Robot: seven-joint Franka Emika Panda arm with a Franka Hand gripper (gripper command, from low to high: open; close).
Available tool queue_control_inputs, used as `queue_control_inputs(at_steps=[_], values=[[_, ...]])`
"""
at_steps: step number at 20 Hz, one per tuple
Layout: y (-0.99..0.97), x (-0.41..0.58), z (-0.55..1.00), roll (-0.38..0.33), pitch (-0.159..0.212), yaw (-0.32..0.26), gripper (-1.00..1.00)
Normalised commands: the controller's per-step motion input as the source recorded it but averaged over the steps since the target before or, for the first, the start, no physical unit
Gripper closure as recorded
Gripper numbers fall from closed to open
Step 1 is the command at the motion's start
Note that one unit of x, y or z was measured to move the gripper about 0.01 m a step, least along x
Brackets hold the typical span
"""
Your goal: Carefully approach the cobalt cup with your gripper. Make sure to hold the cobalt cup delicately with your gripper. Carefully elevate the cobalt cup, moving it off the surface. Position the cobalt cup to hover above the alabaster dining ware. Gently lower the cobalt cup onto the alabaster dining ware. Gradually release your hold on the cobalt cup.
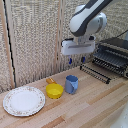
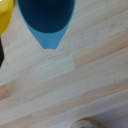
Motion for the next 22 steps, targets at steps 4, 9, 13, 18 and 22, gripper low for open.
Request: queue_control_inputs(at_steps=[4,9,13,18,22], values=[[-0.23,-0.051,-0.58,-0.033,0.000,0.009,-1.00],[-0.18,-0.026,-0.46,-0.047,0.009,0.009,-1.00],[-0.04,0.000,-0.36,-0.064,0.000,0.026,-1.00],[0.00,0.000,-0.27,-0.052,0.000,0.035,-1.00],[0.00,0.001,-0.15,-0.033,0.000,0.013,1.00]])
